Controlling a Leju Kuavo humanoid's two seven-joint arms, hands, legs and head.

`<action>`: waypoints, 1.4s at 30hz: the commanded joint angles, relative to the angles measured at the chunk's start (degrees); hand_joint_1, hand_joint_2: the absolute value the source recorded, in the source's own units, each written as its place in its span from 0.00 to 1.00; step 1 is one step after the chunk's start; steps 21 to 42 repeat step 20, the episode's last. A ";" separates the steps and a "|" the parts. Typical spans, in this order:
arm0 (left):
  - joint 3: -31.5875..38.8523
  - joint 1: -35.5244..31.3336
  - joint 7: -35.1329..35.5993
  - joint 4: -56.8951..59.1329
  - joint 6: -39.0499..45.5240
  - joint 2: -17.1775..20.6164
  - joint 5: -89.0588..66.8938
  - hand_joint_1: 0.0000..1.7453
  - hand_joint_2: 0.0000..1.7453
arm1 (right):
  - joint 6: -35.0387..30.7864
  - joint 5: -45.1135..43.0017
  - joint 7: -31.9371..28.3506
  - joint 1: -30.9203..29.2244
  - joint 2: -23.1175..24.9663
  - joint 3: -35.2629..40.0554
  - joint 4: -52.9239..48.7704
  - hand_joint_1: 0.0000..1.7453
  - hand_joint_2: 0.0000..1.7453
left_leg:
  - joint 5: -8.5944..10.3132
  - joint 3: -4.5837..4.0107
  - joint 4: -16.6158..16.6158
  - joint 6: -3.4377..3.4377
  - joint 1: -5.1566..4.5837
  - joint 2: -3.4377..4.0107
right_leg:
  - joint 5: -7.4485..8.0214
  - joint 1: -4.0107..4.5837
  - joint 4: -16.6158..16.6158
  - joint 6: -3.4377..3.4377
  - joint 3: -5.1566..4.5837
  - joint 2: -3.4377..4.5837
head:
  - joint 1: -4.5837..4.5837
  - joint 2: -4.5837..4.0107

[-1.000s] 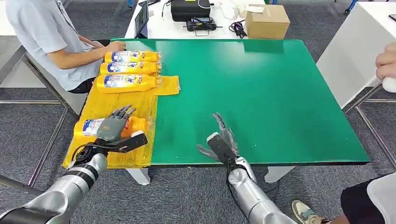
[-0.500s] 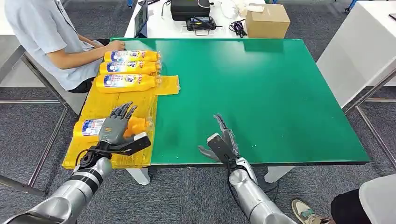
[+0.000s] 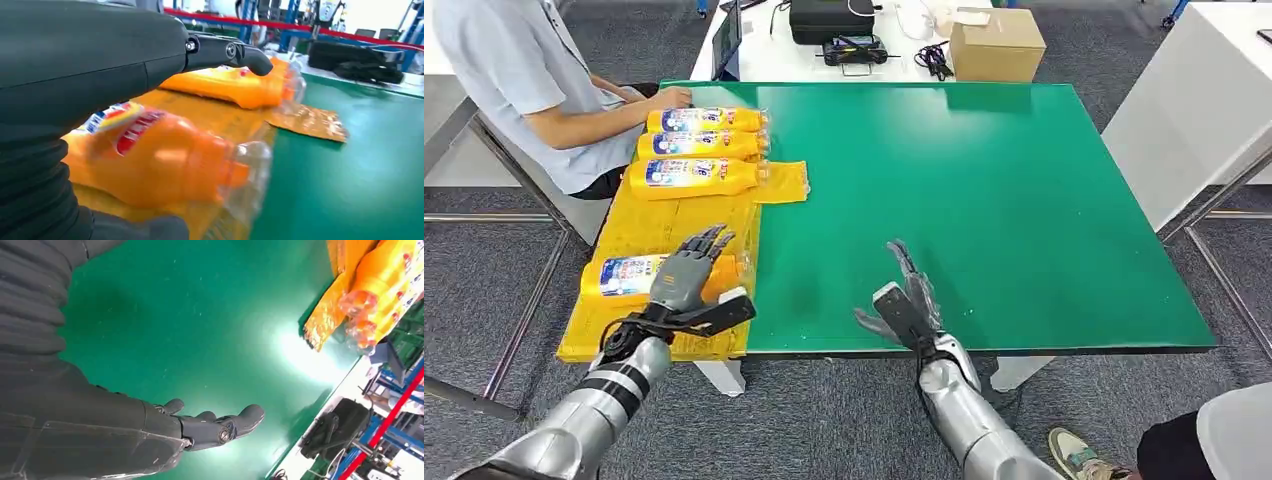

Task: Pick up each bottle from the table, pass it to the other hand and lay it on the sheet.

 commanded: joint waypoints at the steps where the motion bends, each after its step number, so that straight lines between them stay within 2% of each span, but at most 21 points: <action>1: -4.82 4.38 0.27 -15.69 -4.11 0.86 5.95 0.00 1.00 | 0.15 0.82 0.67 0.04 -2.04 -1.25 -2.03 0.00 1.00 | -0.04 0.05 0.01 -0.06 0.02 -0.07 | -0.07 0.04 -0.01 -0.09 0.08 -0.09 | 0.02 0.00; 7: -4.74 11.18 -4.44 -27.59 -10.76 0.81 19.46 0.00 1.00 | 1.92 1.26 1.21 0.57 -2.37 -1.47 -2.99 0.00 1.00 | -0.08 0.06 0.01 -0.08 0.02 -0.02 | -0.08 0.04 0.00 -0.11 0.07 -0.04 | 0.02 0.00; 13: -4.98 11.68 -4.42 -28.46 -10.86 1.39 19.65 0.00 1.00 | 1.86 1.37 1.20 0.60 -2.34 -1.41 -2.97 0.00 1.00 | -0.04 -0.02 0.00 -0.05 0.02 0.02 | -0.02 0.03 -0.02 -0.06 -0.03 0.00 | 0.02 0.00; 15: -3.54 12.74 -5.61 -29.67 -9.31 0.36 21.32 0.00 1.00 | 0.99 0.29 -0.23 1.46 -2.13 -2.30 -4.76 0.00 1.00 | -0.06 0.03 0.00 -0.07 0.03 0.01 | -0.05 0.04 -0.02 -0.09 0.03 0.00 | 0.02 0.00; 18: -1.27 17.29 -7.87 -35.14 -4.21 -2.83 24.58 0.00 1.00 | -1.43 -3.85 -4.48 5.92 -0.83 -5.05 -14.49 0.00 1.00 | -0.07 0.01 0.00 -0.06 0.01 0.01 | -0.07 0.03 -0.01 -0.09 0.02 -0.01 | 0.02 0.00; 19: -0.06 19.65 -7.82 -37.50 -4.90 -4.74 29.25 0.00 1.00 | -1.10 -5.39 -3.79 7.81 -0.60 -5.54 -18.08 0.00 1.00 | -0.05 -0.04 0.00 -0.05 0.02 0.00 | -0.04 0.03 -0.02 -0.07 -0.02 -0.01 | 0.02 0.00; 20: 0.41 22.59 -6.74 -40.25 -7.12 -6.43 35.32 0.00 1.00 | 2.38 -9.57 -2.30 10.62 -0.43 -6.39 -22.71 0.00 1.00 | -0.12 0.06 0.00 -0.07 0.01 0.00 | -0.12 0.03 0.00 -0.10 0.06 -0.01 | 0.00 0.00; 42: 0.41 22.59 -6.74 -40.25 -7.12 -6.43 35.32 0.00 1.00 | 2.38 -9.57 -2.30 10.62 -0.43 -6.39 -22.71 0.00 1.00 | -0.12 0.06 0.00 -0.07 0.01 0.00 | -0.12 0.03 0.00 -0.10 0.06 -0.01 | 0.00 0.00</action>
